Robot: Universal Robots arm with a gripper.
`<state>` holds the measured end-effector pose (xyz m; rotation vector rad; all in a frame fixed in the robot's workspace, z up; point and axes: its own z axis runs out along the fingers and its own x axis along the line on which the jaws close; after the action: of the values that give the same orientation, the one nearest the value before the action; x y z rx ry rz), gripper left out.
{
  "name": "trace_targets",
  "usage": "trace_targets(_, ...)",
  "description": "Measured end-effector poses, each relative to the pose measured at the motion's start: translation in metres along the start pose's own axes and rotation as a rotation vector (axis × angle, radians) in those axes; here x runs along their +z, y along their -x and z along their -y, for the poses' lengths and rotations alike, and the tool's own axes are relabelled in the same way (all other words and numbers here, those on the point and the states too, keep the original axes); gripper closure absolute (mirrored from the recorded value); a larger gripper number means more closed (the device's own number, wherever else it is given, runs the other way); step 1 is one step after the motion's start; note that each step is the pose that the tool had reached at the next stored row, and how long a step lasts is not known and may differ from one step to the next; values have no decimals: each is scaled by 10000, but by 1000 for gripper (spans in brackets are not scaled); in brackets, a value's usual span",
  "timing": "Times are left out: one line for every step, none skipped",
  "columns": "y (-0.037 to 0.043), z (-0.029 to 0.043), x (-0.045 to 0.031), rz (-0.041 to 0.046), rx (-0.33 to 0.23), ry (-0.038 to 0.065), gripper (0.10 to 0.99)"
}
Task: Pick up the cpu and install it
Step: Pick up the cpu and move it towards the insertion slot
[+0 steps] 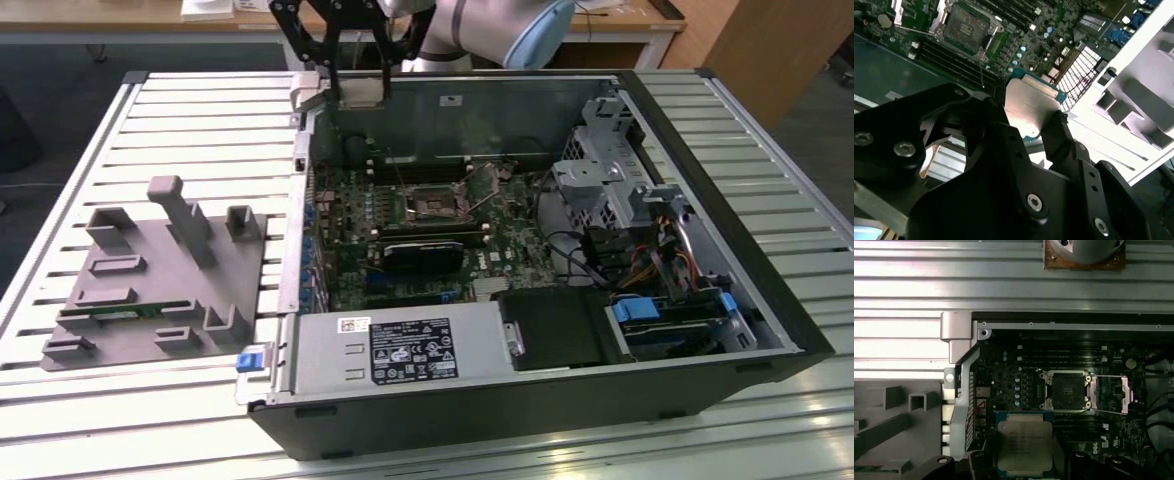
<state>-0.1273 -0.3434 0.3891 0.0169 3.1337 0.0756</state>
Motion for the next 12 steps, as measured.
trace_targets(27, 0, 1, -1, -1, 0, 553)
trace_targets(57, -1, 2, 0, -2, 0, 553)
trace_targets(92, -1, 3, 0, -1, 0, 553)
trace_targets(128, -1, 4, 0, 1, 1, 553)
trace_targets(166, -2, 4, -1, -1, 0, 553)
trace_targets(207, -2, 5, 0, -2, 1, 553)
trace_targets(242, -2, 6, 0, 0, 1, 553)
trace_targets(277, -3, 6, 0, 0, 0, 553)
trace_targets(311, -3, 7, 0, -2, 0, 553)
trace_targets(343, -3, 8, 0, -2, 1, 553)
trace_targets(376, -4, 8, -1, 1, 0, 553)
trace_targets(410, -4, 8, -1, -1, 0, 553)
